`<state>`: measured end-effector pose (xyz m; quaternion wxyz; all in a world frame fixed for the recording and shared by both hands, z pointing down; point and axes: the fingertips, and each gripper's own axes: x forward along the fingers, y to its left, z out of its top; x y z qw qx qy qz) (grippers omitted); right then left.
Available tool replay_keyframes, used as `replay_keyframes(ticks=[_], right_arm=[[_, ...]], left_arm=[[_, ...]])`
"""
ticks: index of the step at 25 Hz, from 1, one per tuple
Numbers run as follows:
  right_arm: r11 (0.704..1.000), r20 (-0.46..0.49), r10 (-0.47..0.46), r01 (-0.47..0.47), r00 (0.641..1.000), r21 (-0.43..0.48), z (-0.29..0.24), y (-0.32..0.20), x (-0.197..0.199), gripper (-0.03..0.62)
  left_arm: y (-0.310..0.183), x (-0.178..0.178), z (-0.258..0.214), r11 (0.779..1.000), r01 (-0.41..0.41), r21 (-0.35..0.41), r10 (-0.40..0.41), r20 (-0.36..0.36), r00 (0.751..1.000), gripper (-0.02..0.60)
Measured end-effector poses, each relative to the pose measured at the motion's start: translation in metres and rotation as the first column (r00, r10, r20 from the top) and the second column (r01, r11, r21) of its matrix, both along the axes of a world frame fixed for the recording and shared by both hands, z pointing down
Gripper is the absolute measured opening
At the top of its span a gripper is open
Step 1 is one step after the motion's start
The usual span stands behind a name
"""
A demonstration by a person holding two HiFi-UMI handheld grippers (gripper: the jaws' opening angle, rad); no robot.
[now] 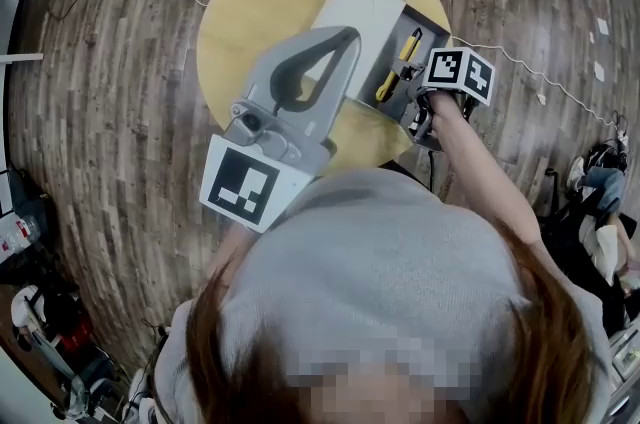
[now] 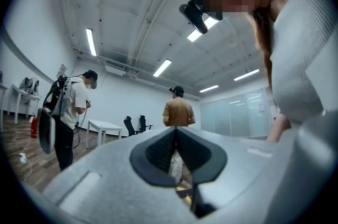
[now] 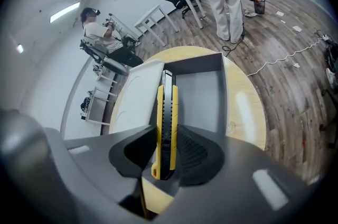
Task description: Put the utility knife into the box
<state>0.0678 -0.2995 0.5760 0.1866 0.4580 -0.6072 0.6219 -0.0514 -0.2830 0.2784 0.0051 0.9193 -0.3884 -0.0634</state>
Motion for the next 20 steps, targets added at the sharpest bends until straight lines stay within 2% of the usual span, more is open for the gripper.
replay_keyframes(ticks=[5,13,20], right_arm=[[0.998,-0.019,0.009,-0.010,1.000,-0.057,0.020,-0.001,0.006,0.121],[0.995,-0.031,0.018,-0.021,0.999,-0.098,0.035,-0.010,0.003,0.121],[0.987,-0.020,0.060,-0.062,0.998,-0.147,0.043,-0.017,0.000,0.121]], left_arm=[[-0.001,0.003,0.002,1.000,0.003,-0.007,-0.003,0.008,1.000,0.002],[-0.002,0.006,0.007,1.000,-0.003,-0.026,0.004,0.025,1.000,0.002],[-0.005,0.004,0.002,1.000,0.005,-0.015,-0.005,0.030,1.000,0.002]])
